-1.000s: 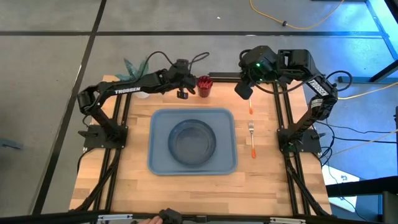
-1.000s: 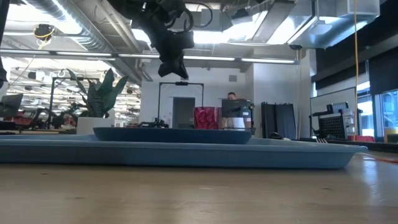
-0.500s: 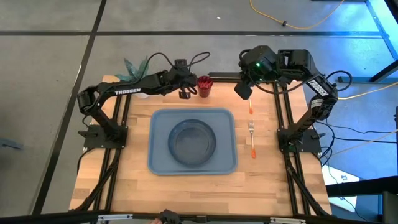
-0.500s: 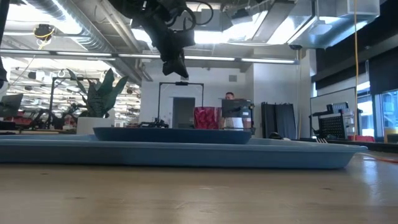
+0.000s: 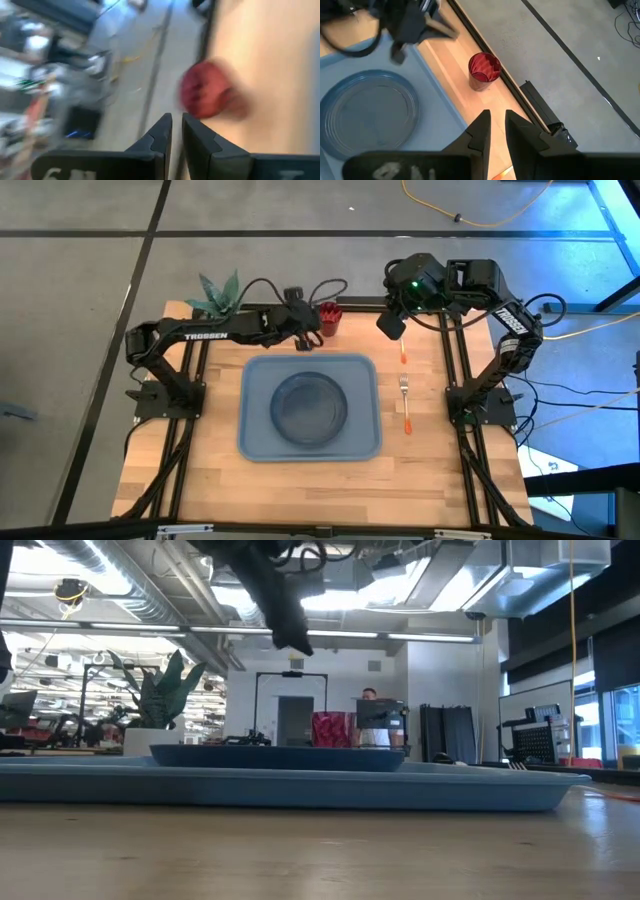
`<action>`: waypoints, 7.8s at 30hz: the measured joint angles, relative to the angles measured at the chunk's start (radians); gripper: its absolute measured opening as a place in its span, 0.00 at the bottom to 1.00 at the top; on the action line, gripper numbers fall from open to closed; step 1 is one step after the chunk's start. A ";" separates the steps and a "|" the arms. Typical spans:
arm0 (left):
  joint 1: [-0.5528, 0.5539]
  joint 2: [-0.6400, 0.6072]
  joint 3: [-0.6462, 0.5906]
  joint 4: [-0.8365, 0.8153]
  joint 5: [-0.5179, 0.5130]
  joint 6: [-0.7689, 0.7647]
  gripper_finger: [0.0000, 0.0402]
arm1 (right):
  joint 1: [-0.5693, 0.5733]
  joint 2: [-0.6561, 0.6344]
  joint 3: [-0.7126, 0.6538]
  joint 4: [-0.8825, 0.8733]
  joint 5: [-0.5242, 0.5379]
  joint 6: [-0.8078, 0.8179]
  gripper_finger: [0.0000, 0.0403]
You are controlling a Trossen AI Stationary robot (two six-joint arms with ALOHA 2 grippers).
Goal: Pick and place plate/cup/fork/spoon on tray
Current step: Put the red cup on the blue tray, to the top left of the dark blue plate
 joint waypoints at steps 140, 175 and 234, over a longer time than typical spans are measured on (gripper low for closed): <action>0.190 0.311 0.276 -0.258 0.467 0.298 0.07 | 0.002 0.000 0.000 -0.001 -0.086 -0.007 0.15; 0.163 0.299 0.226 -0.220 0.381 0.352 0.07 | 0.002 0.000 0.000 -0.001 -0.086 -0.005 0.15; 0.236 0.312 0.226 -0.180 0.565 0.351 0.07 | 0.002 0.000 0.000 -0.001 -0.085 0.002 0.15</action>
